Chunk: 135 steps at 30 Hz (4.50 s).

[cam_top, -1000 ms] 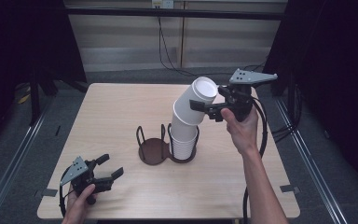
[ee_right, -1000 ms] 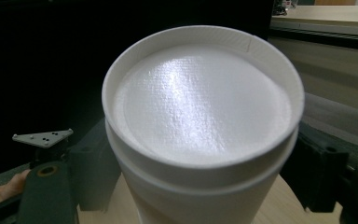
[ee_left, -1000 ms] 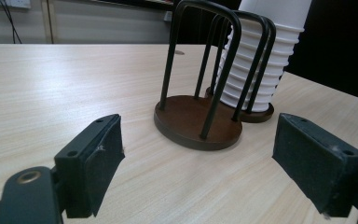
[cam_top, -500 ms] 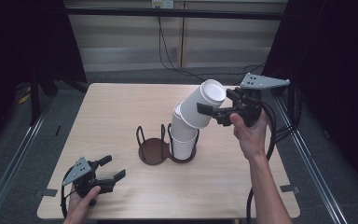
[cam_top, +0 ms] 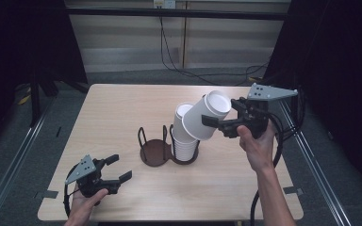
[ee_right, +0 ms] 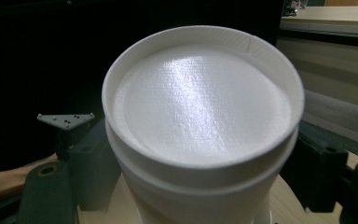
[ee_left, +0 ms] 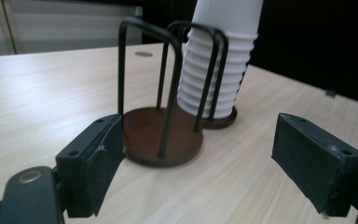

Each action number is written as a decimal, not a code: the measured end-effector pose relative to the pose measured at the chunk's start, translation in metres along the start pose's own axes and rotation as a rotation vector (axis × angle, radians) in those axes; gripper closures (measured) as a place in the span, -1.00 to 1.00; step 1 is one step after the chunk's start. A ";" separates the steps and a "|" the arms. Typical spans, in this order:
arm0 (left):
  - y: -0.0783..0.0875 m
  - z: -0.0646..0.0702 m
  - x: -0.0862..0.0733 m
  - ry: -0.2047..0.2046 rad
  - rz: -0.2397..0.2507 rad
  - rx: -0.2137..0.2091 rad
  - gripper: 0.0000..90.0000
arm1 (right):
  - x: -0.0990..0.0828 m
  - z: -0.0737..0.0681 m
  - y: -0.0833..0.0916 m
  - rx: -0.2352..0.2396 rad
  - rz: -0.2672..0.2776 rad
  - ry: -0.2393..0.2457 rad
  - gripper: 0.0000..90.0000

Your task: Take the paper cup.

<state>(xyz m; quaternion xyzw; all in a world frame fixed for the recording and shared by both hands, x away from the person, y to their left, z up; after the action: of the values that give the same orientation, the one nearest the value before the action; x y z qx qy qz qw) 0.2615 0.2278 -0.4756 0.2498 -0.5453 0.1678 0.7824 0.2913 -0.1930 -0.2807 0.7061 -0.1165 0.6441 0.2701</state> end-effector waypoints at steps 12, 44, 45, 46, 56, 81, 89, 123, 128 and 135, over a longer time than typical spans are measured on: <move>-0.015 0.017 0.017 -0.038 0.013 -0.039 -0.64 | -0.014 -0.013 0.001 0.035 -0.021 0.006 -0.51; -0.044 0.062 0.056 -0.177 0.032 -0.179 -0.65 | -0.059 -0.044 -0.028 0.139 -0.060 0.001 -0.49; -0.045 0.065 0.055 -0.176 0.036 -0.187 -0.65 | -0.061 -0.045 -0.030 0.137 -0.056 -0.003 -0.49; -0.045 0.065 0.055 -0.176 0.036 -0.187 -0.65 | -0.061 -0.045 -0.030 0.137 -0.056 -0.003 -0.49; -0.051 0.069 0.051 -0.179 0.009 -0.248 -0.65 | -0.075 -0.048 -0.046 0.175 -0.077 -0.019 -0.49; -0.063 0.073 0.040 -0.197 -0.051 -0.311 -0.66 | -0.087 -0.063 -0.075 0.274 -0.119 -0.022 -0.48; -0.068 0.076 0.039 -0.201 -0.073 -0.310 -0.75 | -0.088 -0.068 -0.083 0.295 -0.116 -0.023 -0.48; -0.066 0.073 0.038 -0.183 -0.166 -0.327 -0.60 | -0.092 -0.073 -0.093 0.323 -0.084 -0.040 -0.70; -0.064 0.070 0.038 -0.179 -0.193 -0.321 -0.59 | -0.091 -0.071 -0.088 0.297 -0.077 -0.035 -0.70; -0.062 0.066 0.038 -0.187 -0.251 -0.303 -0.58 | -0.099 -0.066 -0.079 0.316 -0.079 -0.034 -0.70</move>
<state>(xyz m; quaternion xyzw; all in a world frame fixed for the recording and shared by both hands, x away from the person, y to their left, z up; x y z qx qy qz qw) 0.2571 0.1385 -0.4343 0.2095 -0.5990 -0.0386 0.7719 0.2619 -0.1110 -0.3935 0.7546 0.0096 0.6313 0.1790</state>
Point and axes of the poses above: each handheld gripper's, and its own axes: y roughly backward along the jaws, x roughly out of its top, z roughly to its right, the point moved 1 cm from there along -y, roughly forward along the jaws, and after that the axes turned 7 degrees about y, right-handed, at the moved point
